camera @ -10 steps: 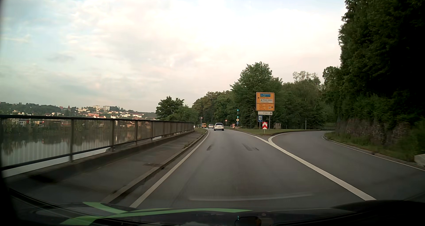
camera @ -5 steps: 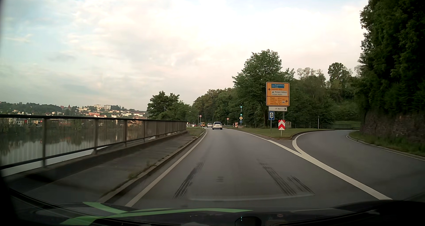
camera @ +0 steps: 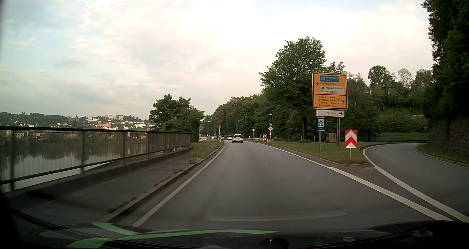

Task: Follow the waypoints while adhering to traffic rules and regulations

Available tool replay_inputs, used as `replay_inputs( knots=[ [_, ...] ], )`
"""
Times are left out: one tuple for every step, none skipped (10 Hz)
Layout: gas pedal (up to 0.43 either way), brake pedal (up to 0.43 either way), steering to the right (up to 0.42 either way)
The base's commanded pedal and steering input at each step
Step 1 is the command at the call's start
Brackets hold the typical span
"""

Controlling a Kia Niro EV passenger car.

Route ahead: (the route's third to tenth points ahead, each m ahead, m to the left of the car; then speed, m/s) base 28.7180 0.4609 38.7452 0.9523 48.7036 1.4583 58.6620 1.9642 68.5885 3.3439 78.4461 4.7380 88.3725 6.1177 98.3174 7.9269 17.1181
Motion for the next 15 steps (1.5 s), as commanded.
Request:
replay_inputs(
  knots=[
    [0.079,0.0,-0.005],
    [0.079,0.0,-0.005],
    [0.079,0.0,-0.005],
    [0.079,0.0,-0.006],
    [0.079,0.0,-0.008],
    [0.079,0.0,-0.009],
    [0.079,0.0,-0.01],
    [0.079,0.0,-0.01],
    [0.079,0.0,-0.01],
    [0.079,0.0,-0.011],
    [0.079,0.0,-0.011],
    [0.079,0.0,-0.011],
    [0.079,0.0,-0.011],
    [0.079,0.0,-0.011],
    [0.079,0.0,-0.011]
  ],
)
